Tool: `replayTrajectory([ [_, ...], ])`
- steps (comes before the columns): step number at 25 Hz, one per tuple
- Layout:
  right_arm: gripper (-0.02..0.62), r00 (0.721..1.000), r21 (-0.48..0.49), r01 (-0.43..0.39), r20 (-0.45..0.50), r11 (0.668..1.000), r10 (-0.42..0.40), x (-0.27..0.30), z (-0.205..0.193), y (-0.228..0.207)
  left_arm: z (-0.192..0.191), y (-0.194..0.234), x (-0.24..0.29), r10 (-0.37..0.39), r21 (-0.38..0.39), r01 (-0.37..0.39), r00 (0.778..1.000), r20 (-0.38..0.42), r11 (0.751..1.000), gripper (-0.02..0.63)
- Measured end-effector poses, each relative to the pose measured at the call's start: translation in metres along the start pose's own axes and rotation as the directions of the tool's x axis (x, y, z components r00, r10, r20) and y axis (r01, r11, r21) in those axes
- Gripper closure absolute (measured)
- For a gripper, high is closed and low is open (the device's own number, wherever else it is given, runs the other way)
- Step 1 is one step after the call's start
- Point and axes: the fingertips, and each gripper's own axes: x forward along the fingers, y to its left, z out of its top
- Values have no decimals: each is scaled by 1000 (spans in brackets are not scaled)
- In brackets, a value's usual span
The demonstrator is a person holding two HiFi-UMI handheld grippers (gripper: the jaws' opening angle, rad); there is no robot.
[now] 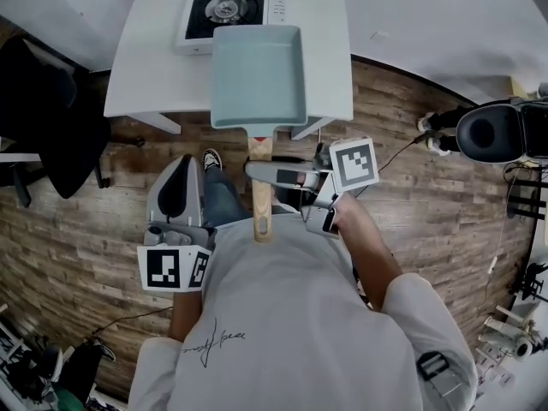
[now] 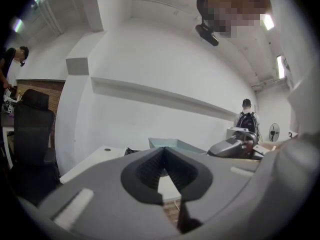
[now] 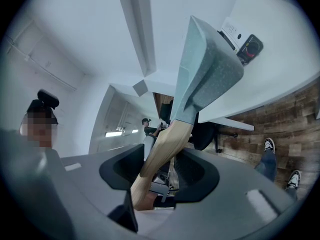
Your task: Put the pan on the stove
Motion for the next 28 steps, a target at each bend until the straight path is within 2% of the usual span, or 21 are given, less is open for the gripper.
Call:
replayTrajectory([
  [9,416,999,-3,12,46,1000,-12,37,54,-4,22,47,52,-57,5,57,998,-1,998,551],
  [15,416,996,18,19,85,1000,-20,84,101,-22,27,110,92,-100,6,100,995,-12,995,551],
  [21,416,992,0,23,123,1000,-23,85,110,-7,47,112,95,-131,12,131,991,-2,991,551],
  [24,416,990,-8,23,142,1000,-22,88,115,-2,54,112,98,-169,19,169,986,-2,985,551],
  [28,416,986,-11,34,164,999,-32,123,137,-15,52,151,114,-212,29,212,977,-14,977,551],
])
